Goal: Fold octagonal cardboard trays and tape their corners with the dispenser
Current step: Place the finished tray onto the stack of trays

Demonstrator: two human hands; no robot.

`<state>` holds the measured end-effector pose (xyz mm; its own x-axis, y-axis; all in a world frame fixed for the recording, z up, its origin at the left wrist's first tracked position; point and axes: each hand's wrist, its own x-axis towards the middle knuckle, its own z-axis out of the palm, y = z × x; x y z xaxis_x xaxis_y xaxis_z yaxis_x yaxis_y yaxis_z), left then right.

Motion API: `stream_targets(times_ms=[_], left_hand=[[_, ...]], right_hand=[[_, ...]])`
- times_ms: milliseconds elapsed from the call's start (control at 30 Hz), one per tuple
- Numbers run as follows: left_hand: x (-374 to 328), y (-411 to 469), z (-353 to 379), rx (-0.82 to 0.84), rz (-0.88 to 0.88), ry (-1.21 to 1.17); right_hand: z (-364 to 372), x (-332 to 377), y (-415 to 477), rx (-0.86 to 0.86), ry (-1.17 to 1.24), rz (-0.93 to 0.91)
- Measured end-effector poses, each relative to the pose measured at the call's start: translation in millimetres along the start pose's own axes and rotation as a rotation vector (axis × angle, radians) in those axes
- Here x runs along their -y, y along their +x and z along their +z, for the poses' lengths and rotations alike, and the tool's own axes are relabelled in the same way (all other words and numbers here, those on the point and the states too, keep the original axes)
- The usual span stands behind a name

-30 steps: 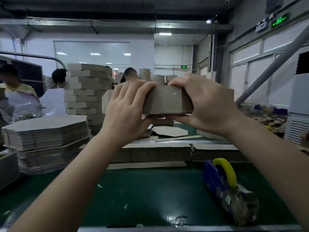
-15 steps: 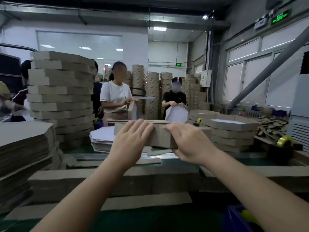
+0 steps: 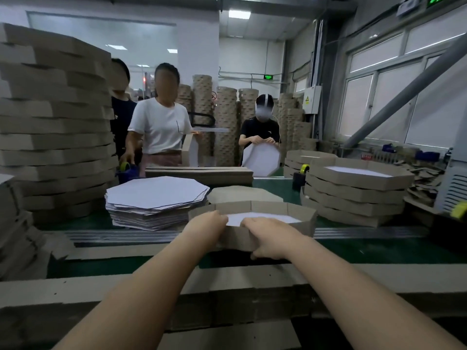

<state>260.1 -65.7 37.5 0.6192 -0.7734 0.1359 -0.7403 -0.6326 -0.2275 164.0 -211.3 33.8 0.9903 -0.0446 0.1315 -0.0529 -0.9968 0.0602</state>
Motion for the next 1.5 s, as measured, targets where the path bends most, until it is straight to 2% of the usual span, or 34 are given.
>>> stream_targets(times_ms=[67, 133, 233, 333, 500, 833, 1000, 1167, 1333, 1500], left_hand=[[0.4, 6.3, 6.3, 0.064, -0.008, 0.003], [-1.2, 8.4, 12.3, 0.123, -0.014, -0.017], [-4.9, 3.3, 23.8, 0.193, 0.016, -0.091], [-1.8, -9.3, 32.0, 0.116, 0.007, -0.275], [18.3, -34.2, 26.2, -0.038, -0.086, -0.381], [56.3, -78.3, 11.0, -0.144, -0.175, -0.35], [67.1, -89.7, 10.0, -0.155, -0.178, -0.306], [85.4, -100.9, 7.0, -0.179, -0.222, -0.305], [79.3, -101.6, 3.9, -0.192, -0.23, -0.47], [68.8, -123.4, 5.8, -0.243, -0.149, -0.605]], right_hand=[[9.4, -3.9, 5.2, 0.088, 0.139, 0.044], [16.9, -8.4, 6.2, 0.088, 0.238, 0.08], [25.9, -13.6, 5.1, 0.141, 0.248, 0.112], [33.8, -15.0, 3.4, 0.145, 0.28, 0.154], [43.0, -9.1, 10.2, 0.258, 0.342, 0.169], [38.0, -3.8, 14.5, 0.456, 0.287, 0.238], [32.8, -7.6, 15.0, 0.572, 0.38, 0.251], [30.0, -4.1, 12.1, 0.518, 0.5, 0.281], [13.3, 40.7, 11.7, 0.237, 0.764, 0.177], [10.7, 75.9, -9.8, 0.026, 0.637, 0.143]])
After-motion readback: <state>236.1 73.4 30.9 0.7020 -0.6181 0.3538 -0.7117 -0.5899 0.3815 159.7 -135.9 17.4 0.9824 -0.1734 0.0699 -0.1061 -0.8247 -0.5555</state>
